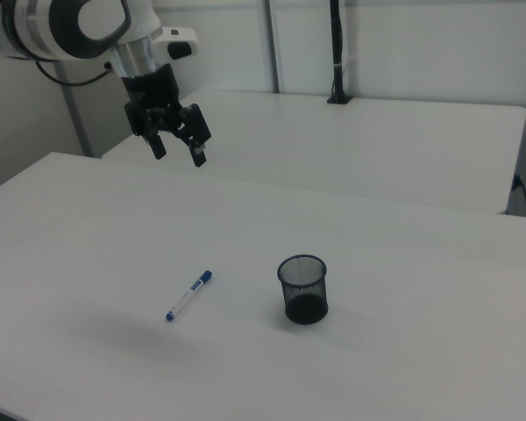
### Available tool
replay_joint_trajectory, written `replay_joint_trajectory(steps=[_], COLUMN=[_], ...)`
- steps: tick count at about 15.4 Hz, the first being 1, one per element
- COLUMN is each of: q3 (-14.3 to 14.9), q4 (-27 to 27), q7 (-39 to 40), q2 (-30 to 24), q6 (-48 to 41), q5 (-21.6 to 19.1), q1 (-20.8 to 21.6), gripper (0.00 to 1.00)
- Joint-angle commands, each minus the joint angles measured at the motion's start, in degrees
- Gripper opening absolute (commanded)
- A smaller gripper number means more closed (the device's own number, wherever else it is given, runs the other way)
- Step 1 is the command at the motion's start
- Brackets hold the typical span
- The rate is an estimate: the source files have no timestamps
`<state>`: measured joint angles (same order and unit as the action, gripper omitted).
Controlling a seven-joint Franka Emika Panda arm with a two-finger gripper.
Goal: Remove the marker
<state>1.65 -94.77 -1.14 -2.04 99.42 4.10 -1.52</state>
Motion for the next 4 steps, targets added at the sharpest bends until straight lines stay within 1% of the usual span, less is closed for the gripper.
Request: replay_joint_trajectory(steps=[1, 4], q3=[-0.2, -0.2], q4=[-0.2, -0.3], q7=[1.6, 1.5], q2=[-0.6, -0.6], q6=[0.3, 0.4], q5=[-1.2, -1.2], q1=[-0.4, -0.3], gripper=[1.0, 1.0])
